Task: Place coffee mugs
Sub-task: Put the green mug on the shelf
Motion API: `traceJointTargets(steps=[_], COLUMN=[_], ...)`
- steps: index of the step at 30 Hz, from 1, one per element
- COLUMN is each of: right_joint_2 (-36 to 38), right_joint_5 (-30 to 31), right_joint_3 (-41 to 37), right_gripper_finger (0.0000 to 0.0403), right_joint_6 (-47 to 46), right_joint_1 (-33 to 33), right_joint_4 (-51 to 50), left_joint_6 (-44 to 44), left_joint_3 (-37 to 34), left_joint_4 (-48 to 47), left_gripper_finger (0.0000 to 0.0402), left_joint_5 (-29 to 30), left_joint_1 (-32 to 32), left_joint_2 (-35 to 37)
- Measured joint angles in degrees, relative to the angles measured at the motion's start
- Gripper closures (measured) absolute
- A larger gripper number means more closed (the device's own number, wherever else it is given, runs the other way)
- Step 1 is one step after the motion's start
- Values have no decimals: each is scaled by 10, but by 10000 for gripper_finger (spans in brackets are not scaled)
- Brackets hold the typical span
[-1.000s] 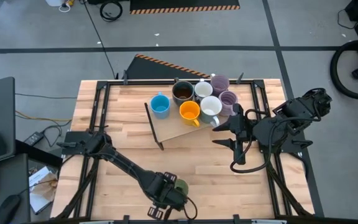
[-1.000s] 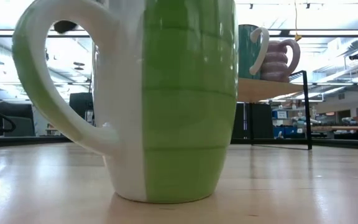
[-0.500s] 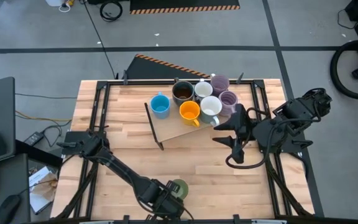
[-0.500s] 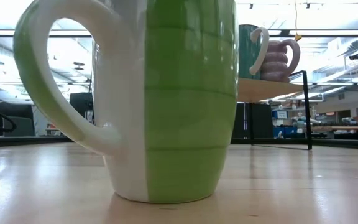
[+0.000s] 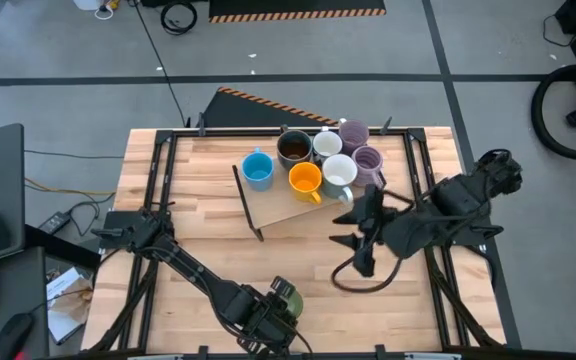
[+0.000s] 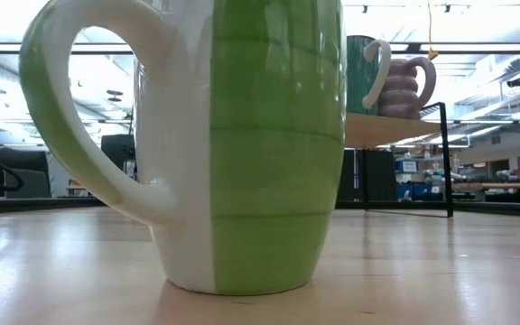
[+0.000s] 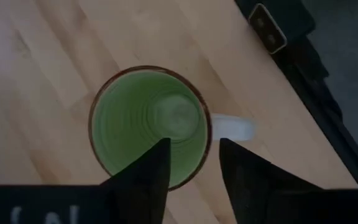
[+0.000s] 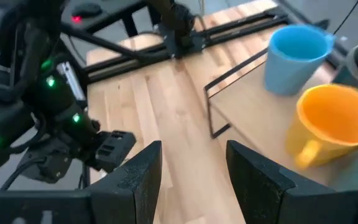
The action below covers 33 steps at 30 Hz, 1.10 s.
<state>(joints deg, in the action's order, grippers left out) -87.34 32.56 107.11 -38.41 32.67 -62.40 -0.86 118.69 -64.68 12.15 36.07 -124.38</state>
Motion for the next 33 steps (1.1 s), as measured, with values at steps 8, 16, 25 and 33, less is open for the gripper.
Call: traceJointTargets(steps=[8, 16, 25, 33], right_joint_2=[-30, -32, -31, -32], right_joint_5=[-8, -2, -4, -7], right_joint_3=[0, 0, 0, 0], right_gripper_finger=[218, 218, 218, 218], right_joint_6=[-7, -2, 11, 11], right_joint_1=[19, 26, 29, 30], right_joint_4=[16, 37, 37, 37], left_joint_6=[-70, -89, -78, 12], left_joint_3=[-31, -93, -103, -103], left_joint_4=[-11, 31, 110, 116], left_gripper_finger=[208, 221, 247, 289], left_joint_5=[-17, -12, -13, -12], left_joint_1=[1, 5, 12, 12], left_joint_2=[-14, -14, -14, -14])
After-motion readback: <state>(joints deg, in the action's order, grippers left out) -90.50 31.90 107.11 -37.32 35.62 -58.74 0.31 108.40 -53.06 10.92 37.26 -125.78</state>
